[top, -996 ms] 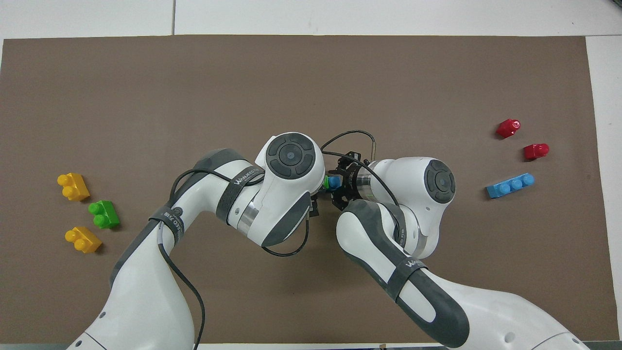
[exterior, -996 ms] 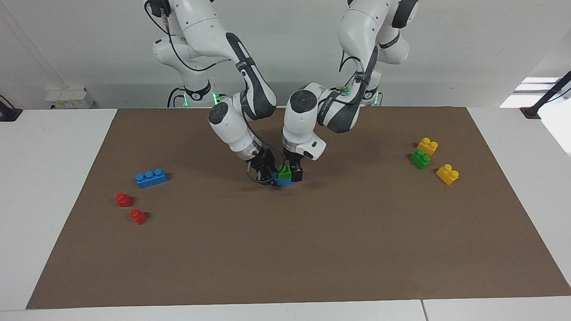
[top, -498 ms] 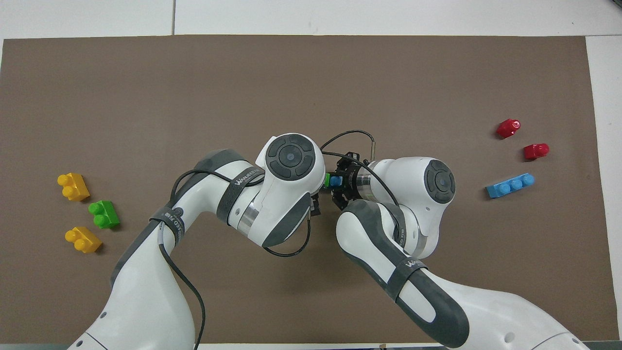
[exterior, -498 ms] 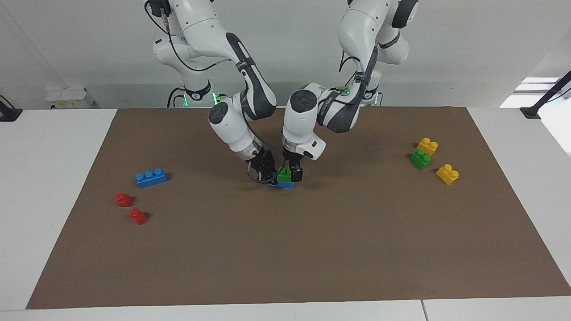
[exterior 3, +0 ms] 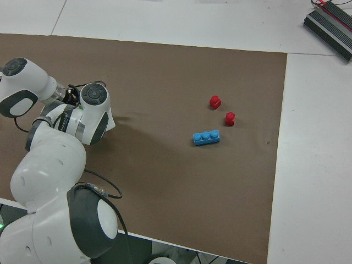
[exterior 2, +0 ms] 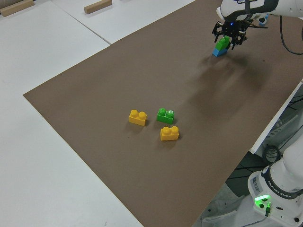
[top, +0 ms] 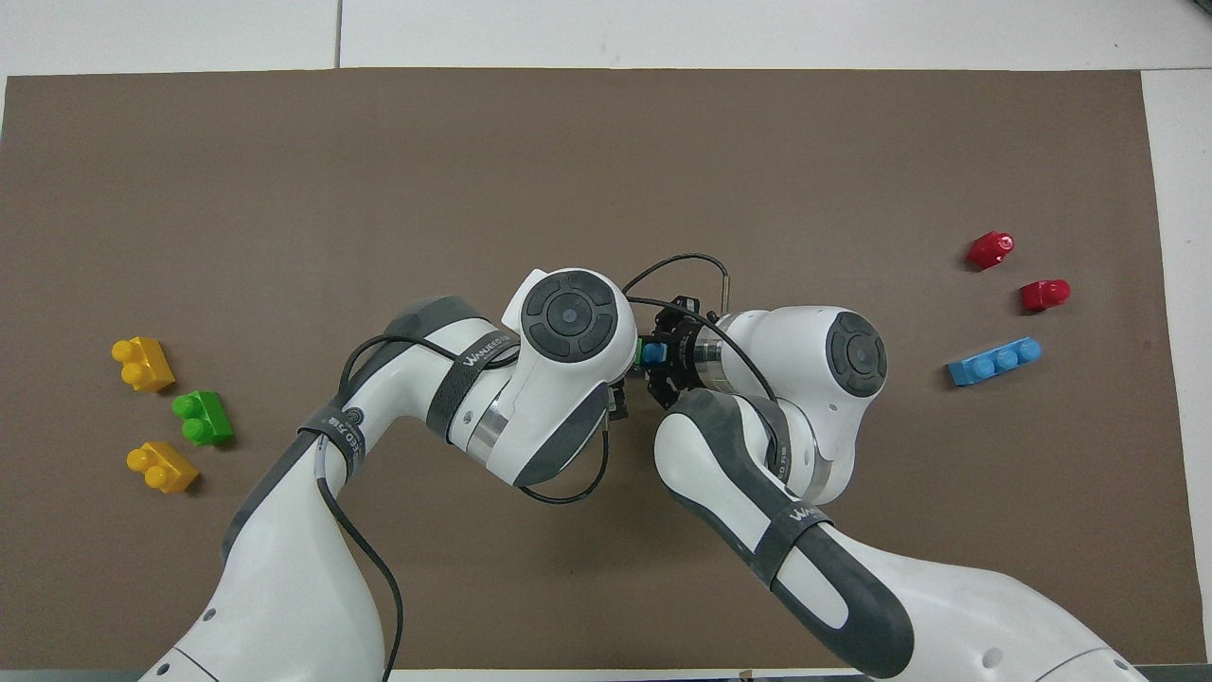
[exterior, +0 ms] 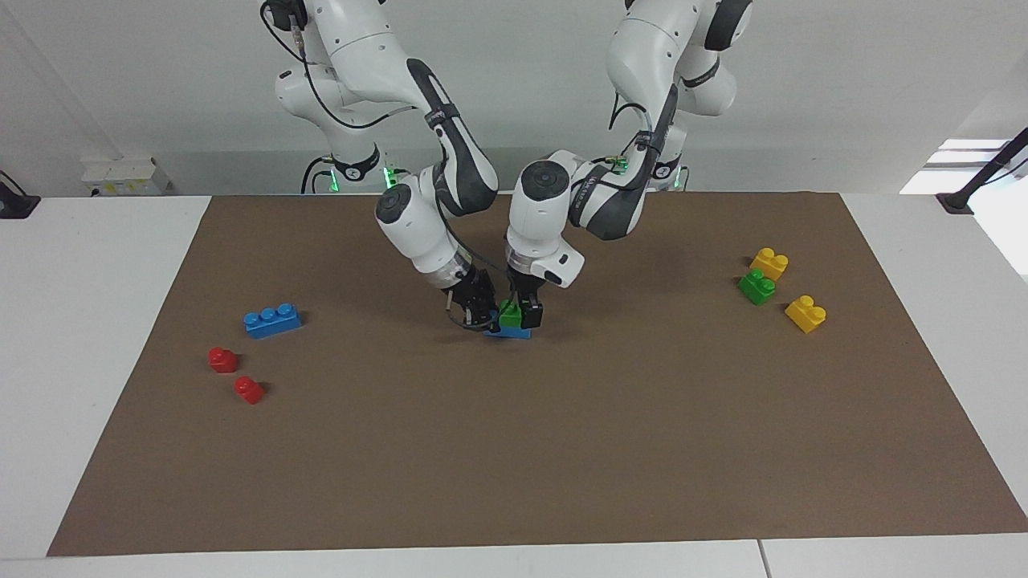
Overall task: Remove green block with left arm and hold with right
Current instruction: 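Pull the green part away with the left gripper while the right gripper holds blue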
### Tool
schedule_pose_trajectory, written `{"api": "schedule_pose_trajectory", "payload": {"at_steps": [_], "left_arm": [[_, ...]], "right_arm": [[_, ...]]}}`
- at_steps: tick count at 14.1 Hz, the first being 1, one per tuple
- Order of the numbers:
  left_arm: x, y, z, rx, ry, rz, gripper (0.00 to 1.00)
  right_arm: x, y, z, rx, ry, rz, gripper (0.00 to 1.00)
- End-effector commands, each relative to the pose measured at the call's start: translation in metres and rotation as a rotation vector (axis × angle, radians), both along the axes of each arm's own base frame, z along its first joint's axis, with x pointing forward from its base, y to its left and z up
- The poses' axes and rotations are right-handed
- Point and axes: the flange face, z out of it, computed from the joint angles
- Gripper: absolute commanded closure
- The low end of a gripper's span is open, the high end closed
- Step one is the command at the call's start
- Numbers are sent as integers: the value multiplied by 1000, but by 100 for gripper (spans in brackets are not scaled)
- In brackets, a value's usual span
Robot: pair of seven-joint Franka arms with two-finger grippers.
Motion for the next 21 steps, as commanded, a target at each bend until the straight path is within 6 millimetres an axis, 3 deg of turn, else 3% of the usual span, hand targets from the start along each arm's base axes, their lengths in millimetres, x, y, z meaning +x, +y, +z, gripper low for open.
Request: {"api": "schedule_pose_trajectory", "payload": {"at_steps": [1, 2, 8, 12, 16, 21], "left_arm": [[-3, -2, -1, 15, -31, -10, 70], [-3, -2, 0, 27, -46, -29, 99], [-5, -2, 5, 33, -51, -37, 100], [-8, 3, 26, 37, -56, -35, 100], [-8, 20, 61, 51, -65, -60, 100], [5, 51, 80, 76, -53, -95, 100]], "right_arm": [[0, 2, -2, 5, -26, 9, 100], [0, 1, -2, 5, -27, 8, 100], [-1, 3, -2, 5, -27, 11, 100], [-1, 3, -2, 5, -28, 12, 100], [-1, 3, -2, 5, -29, 15, 100], [10, 3, 12, 18, -61, 17, 100]]}}
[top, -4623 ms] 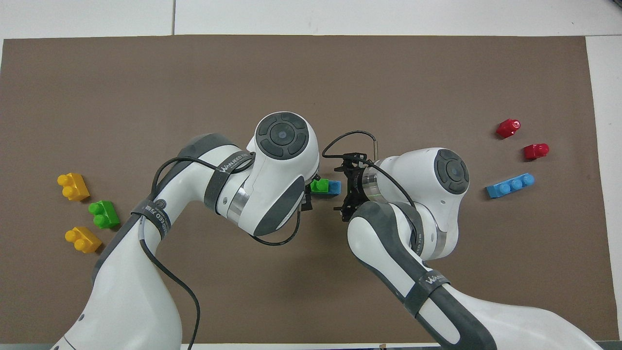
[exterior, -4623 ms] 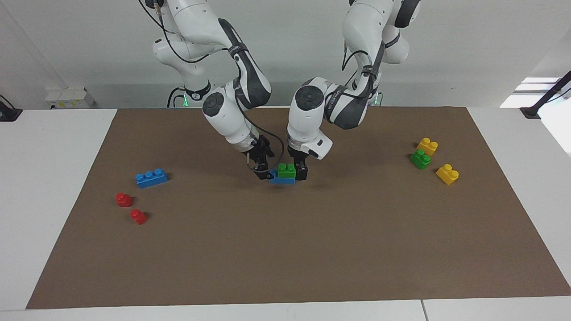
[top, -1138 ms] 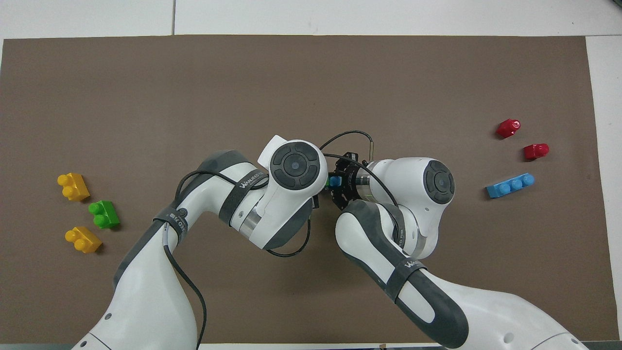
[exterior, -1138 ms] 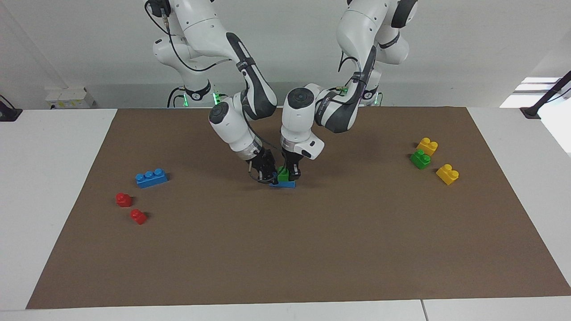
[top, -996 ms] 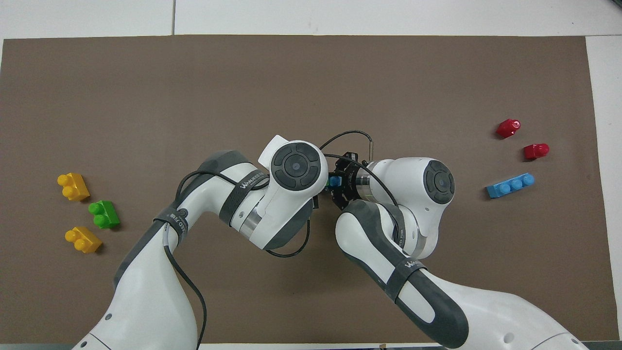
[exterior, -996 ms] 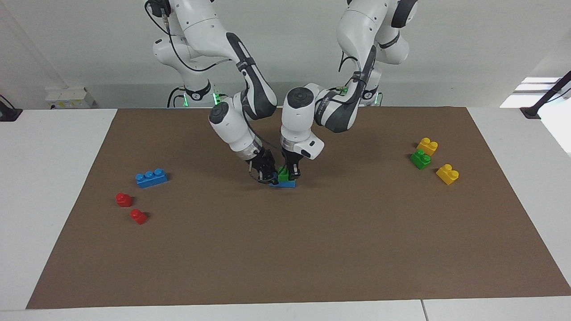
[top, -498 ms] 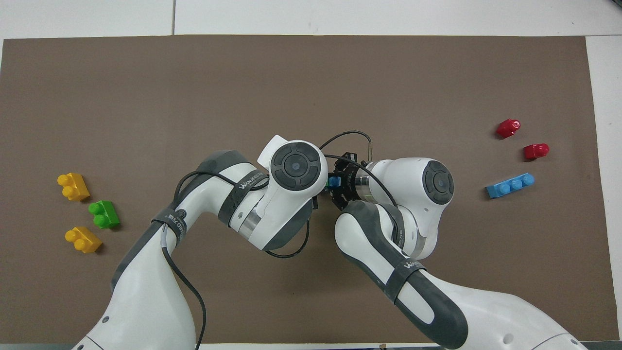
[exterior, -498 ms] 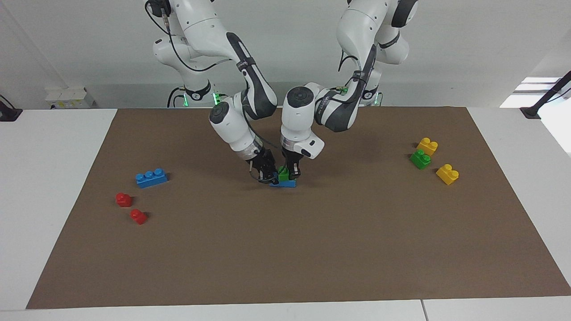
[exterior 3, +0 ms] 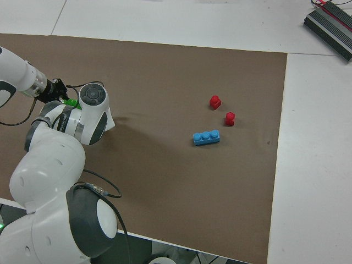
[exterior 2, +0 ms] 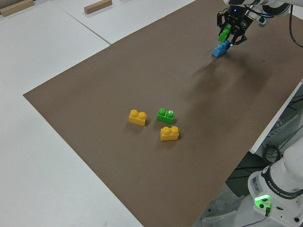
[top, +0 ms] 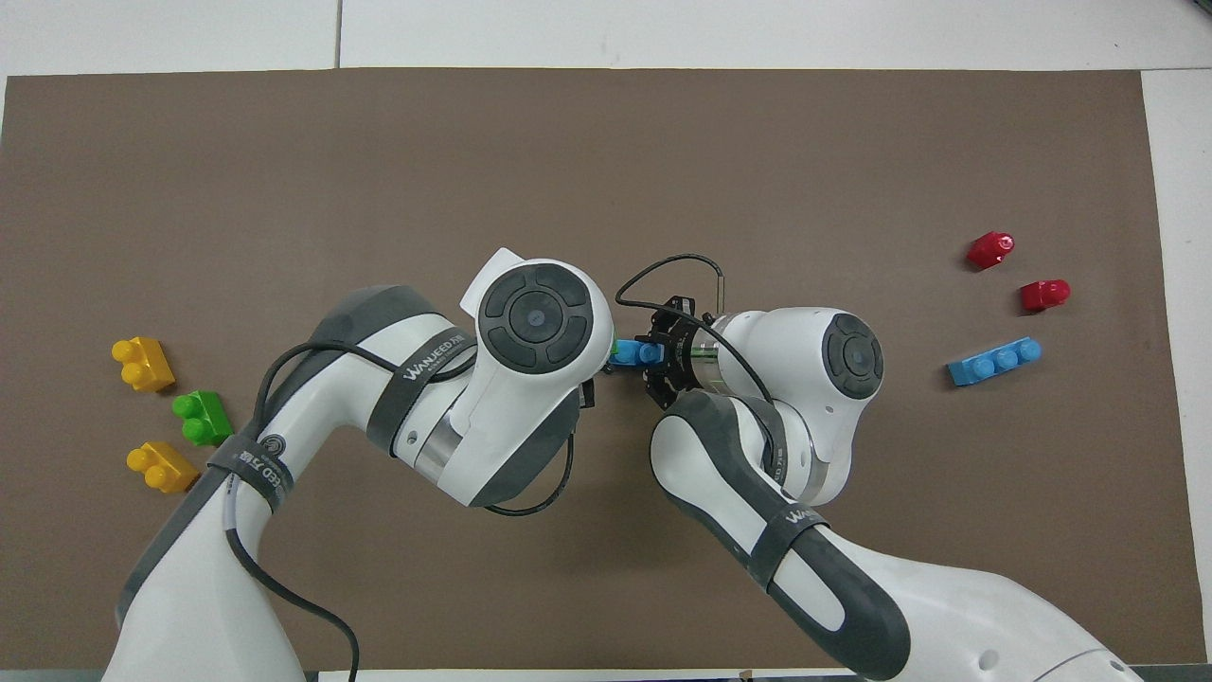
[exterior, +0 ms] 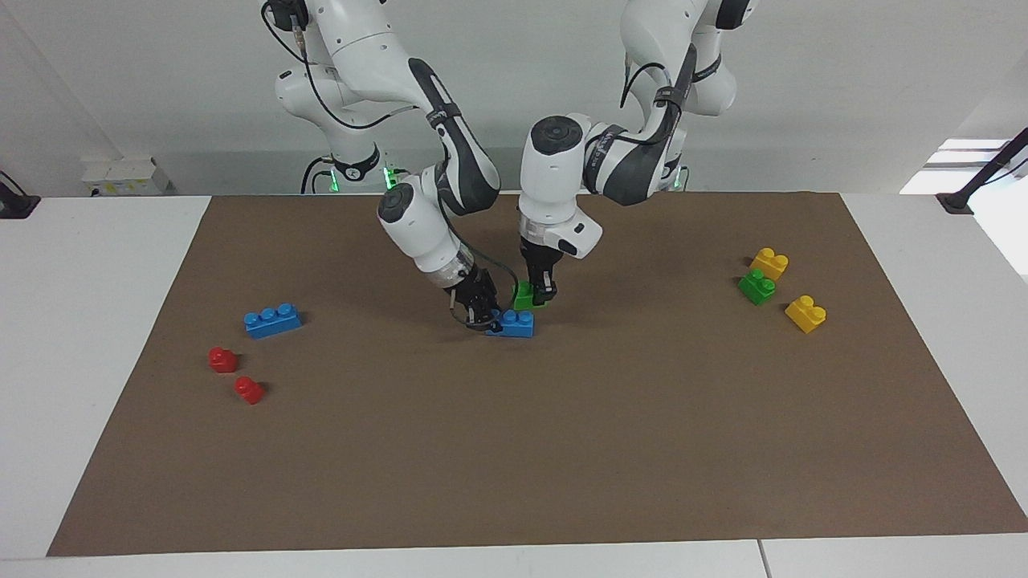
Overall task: Remove green block with left arm and hold with right
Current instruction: 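Carry the green brick with the left gripper while the right gripper carries blue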
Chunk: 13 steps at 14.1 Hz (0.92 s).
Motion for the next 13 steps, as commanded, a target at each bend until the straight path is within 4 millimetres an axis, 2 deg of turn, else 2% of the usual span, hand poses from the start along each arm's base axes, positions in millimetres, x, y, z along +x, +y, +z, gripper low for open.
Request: {"api": "schedule_pose_trajectory", "payload": {"at_steps": [1, 4, 6, 8, 11, 13], "left_arm": [[10, 34, 7, 37, 21, -38, 100], [30, 75, 8, 62, 49, -72, 100], [46, 107, 5, 74, 67, -115, 100], [61, 143, 3, 79, 82, -151, 100], [71, 197, -6, 87, 104, -245, 100], [80, 235, -12, 87, 115, -323, 100]], "right_arm": [[18, -5, 18, 29, -55, 1, 100], [41, -42, 35, 25, -110, 61, 100], [56, -81, 47, 35, -110, 102, 100], [68, -132, 57, 56, -94, 157, 100], [71, -210, 66, 55, -59, 237, 100], [70, -249, 66, 31, -34, 252, 100]]}}
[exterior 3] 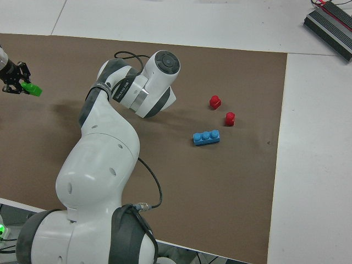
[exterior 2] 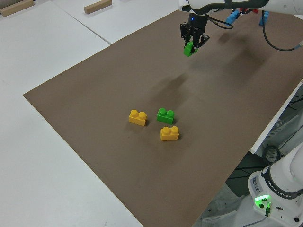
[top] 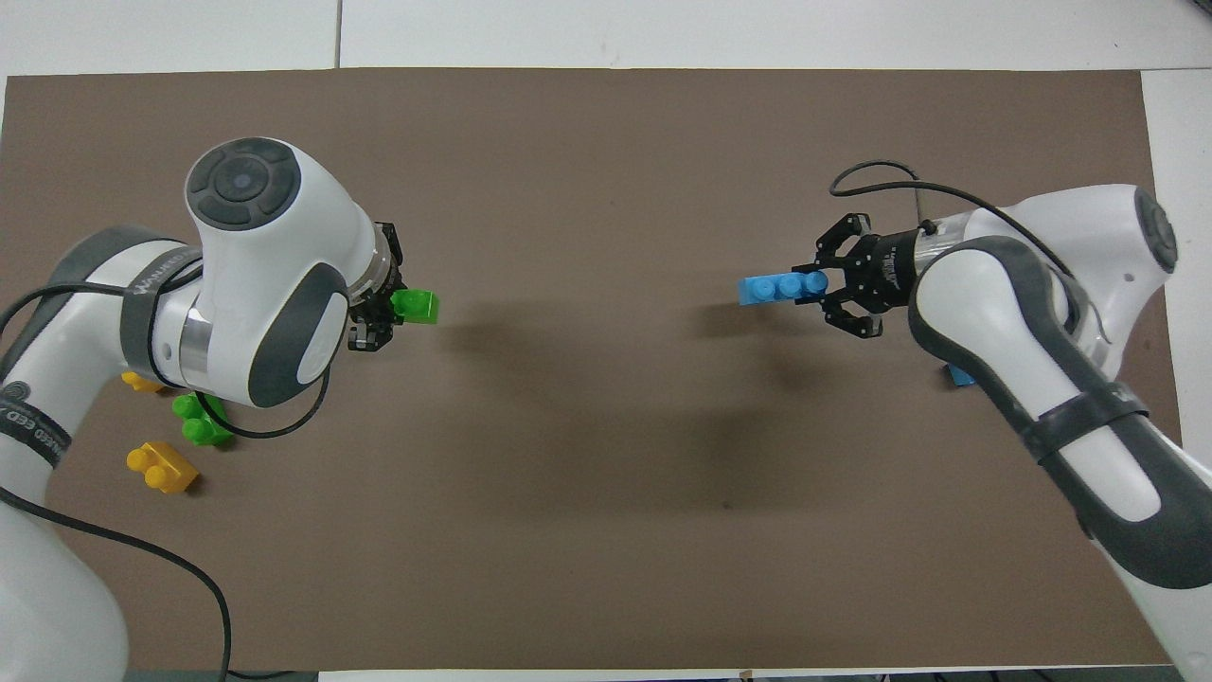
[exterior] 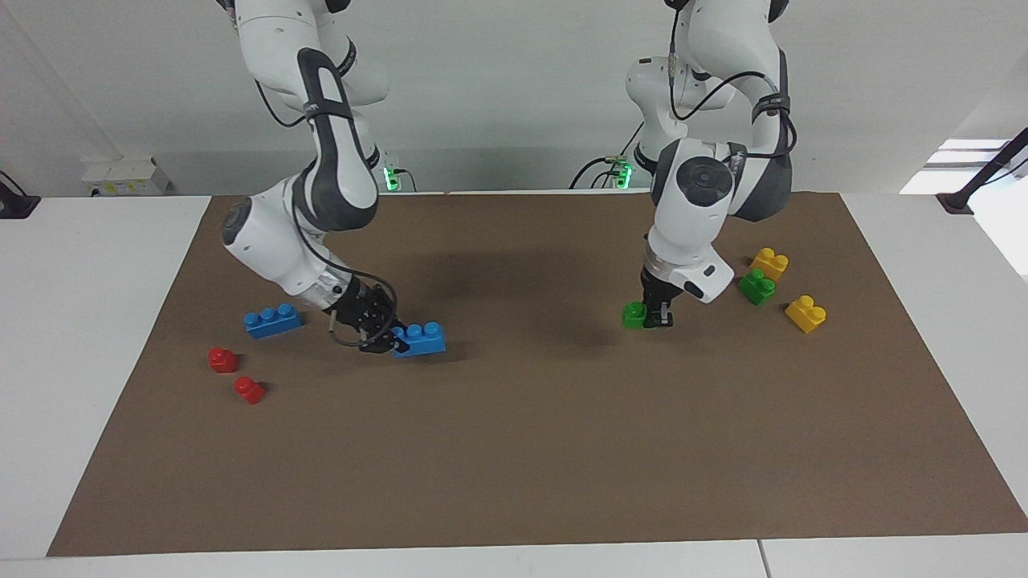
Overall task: Remove green block with left arm and hold with right
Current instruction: 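Carry the green brick with the left gripper while the right gripper carries blue, then lower and release the green brick while the right gripper releases the blue brick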
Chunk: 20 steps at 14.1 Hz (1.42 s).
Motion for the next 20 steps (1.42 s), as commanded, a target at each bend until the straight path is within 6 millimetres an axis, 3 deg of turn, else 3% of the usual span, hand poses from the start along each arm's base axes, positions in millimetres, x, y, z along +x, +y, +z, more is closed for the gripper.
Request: {"api": "schedule_pose_trajectory", "payload": {"at_steps": [1, 5, 7, 11, 13, 16, 20], "left_arm": [[-2, 48, 2, 2, 13, -116, 100], [10, 108, -2, -17, 4, -268, 100], [13, 140, -8, -22, -15, -299, 100], [12, 190, -21, -19, -66, -328, 100], [12, 207, -24, -18, -75, -353, 100], [11, 211, -31, -18, -88, -365, 100], [5, 236, -47, -17, -91, -385, 100]], "right_arm": [[-5, -40, 3, -16, 12, 34, 100], [-13, -104, -4, -53, 36, 58, 100], [-15, -120, -14, -54, 29, 71, 100], [-14, -133, -29, -55, 33, 63, 100], [-8, -138, -41, -56, 28, 74, 100], [-6, -152, -48, -57, 30, 58, 100], [-5, -160, -57, -66, 14, 66, 100]]}}
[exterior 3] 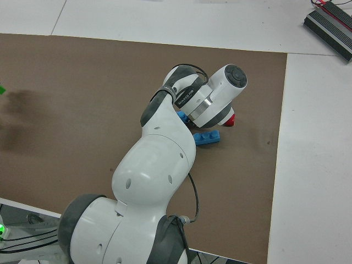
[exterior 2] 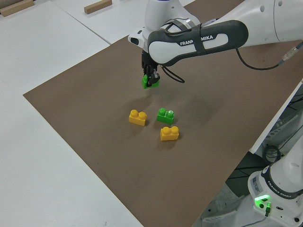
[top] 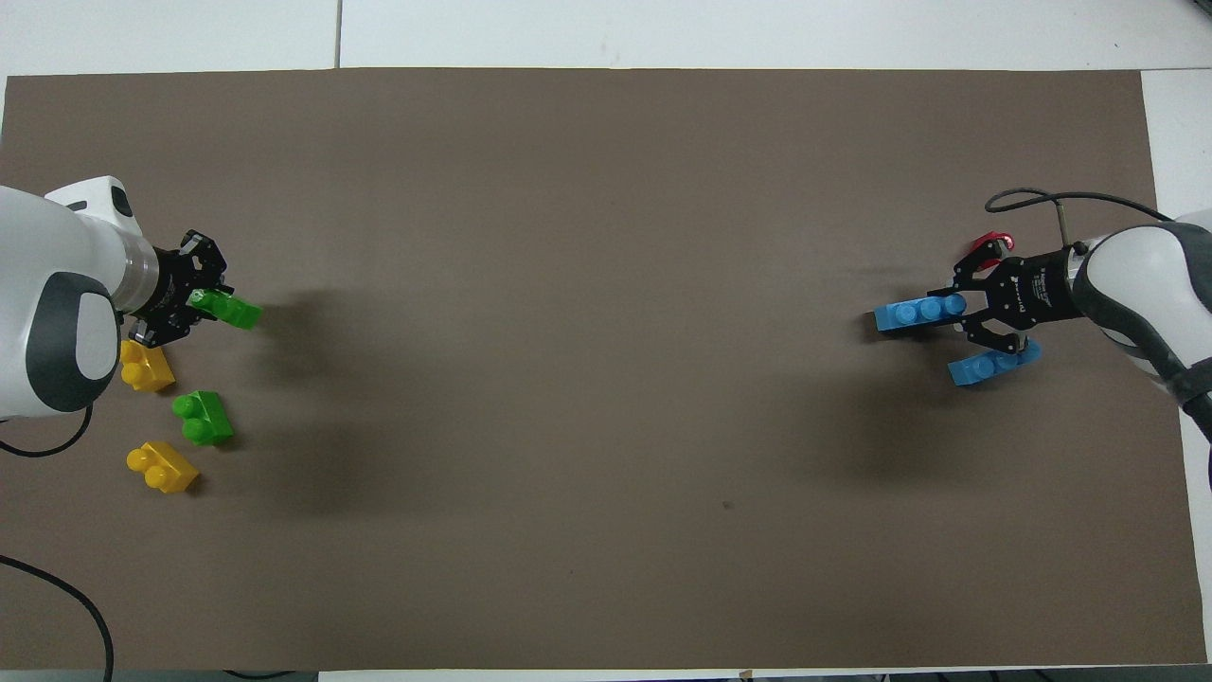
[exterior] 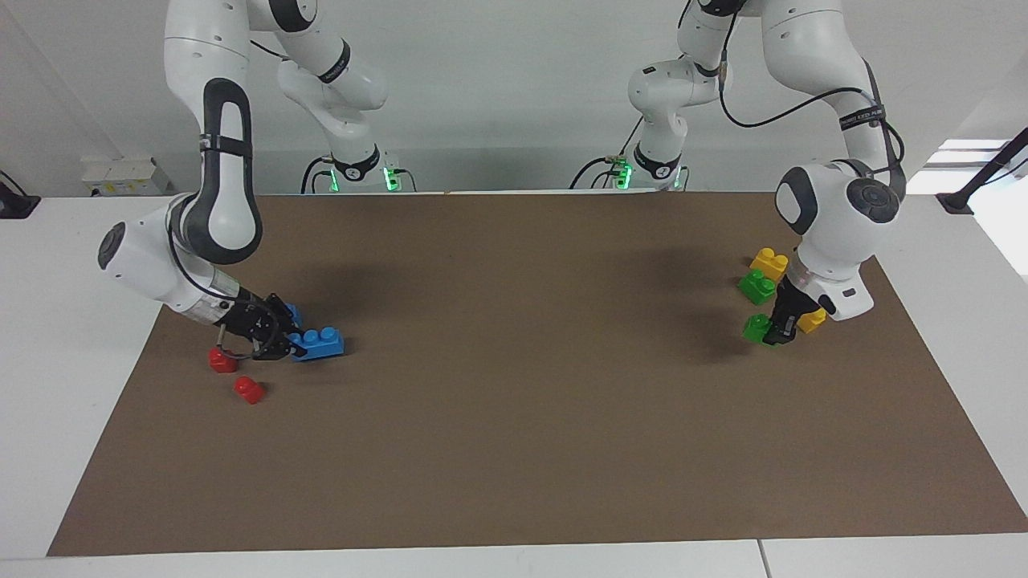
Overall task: Remove green block with left arm and hold with right
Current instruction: 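Lower and release the green brick while the right gripper releases the blue brick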
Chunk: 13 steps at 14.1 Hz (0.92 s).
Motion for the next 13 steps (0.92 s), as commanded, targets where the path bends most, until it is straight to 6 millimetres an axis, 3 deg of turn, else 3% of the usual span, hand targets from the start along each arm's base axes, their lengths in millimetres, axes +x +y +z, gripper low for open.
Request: {"api": "schedule_pose_trajectory", "payload": {"at_steps": [1, 8, 9, 10, 11, 13], "left_arm": [[-14, 14, -10, -3, -16, -14, 100], [-25, 28, -34, -4, -53, 12, 100], [-25, 29, -35, -5, -53, 13, 100], [-25, 29, -35, -4, -57, 11, 100], [-25, 29, -35, -4, -60, 13, 100], [-25, 27, -43, -10, -56, 16, 100]], "right_arm": [[5, -4, -6, -23, -24, 17, 100], [5, -4, -9, -26, -32, 5, 100], [6, -2, -9, -29, -32, 9, 58], [6, -2, -9, -29, -32, 4, 33], [6, -2, -9, -28, -31, 1, 22], [7, -4, -7, -28, -34, -3, 18]]}}
